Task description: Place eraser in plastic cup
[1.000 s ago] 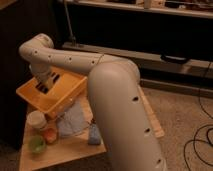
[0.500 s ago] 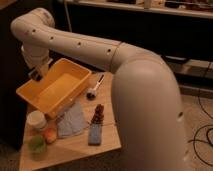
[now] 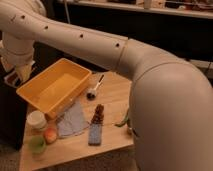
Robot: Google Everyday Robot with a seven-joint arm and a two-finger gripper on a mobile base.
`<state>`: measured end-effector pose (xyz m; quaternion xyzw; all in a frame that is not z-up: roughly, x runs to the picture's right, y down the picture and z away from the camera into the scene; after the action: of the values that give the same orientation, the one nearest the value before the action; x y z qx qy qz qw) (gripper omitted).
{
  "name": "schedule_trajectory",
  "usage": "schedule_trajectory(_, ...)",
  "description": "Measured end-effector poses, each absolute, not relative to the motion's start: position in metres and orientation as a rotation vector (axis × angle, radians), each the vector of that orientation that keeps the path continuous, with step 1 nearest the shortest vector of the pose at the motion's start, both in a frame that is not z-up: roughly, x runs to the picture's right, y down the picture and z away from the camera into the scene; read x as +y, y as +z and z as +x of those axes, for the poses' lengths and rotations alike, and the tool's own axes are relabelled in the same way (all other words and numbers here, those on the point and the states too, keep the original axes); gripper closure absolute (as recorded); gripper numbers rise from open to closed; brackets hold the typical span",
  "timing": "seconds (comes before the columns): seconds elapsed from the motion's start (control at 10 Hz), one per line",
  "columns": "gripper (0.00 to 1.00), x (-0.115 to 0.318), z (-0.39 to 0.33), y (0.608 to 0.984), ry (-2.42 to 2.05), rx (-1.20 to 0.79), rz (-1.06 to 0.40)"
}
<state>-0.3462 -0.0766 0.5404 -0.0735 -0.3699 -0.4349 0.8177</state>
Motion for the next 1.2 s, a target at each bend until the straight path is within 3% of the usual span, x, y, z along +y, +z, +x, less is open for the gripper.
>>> schedule_trajectory(0.6, 1.0, -0.075, -0.346, 0.543, -0.925, -0.79, -0.165)
schedule_trajectory(0.8, 1.0, -0.054, -0.352, 0.54, -0.933, -0.808, -0.191)
schedule_trajectory(1.2, 1.0, 0.035, -0.365, 0.504, -0.946, -0.823, -0.248)
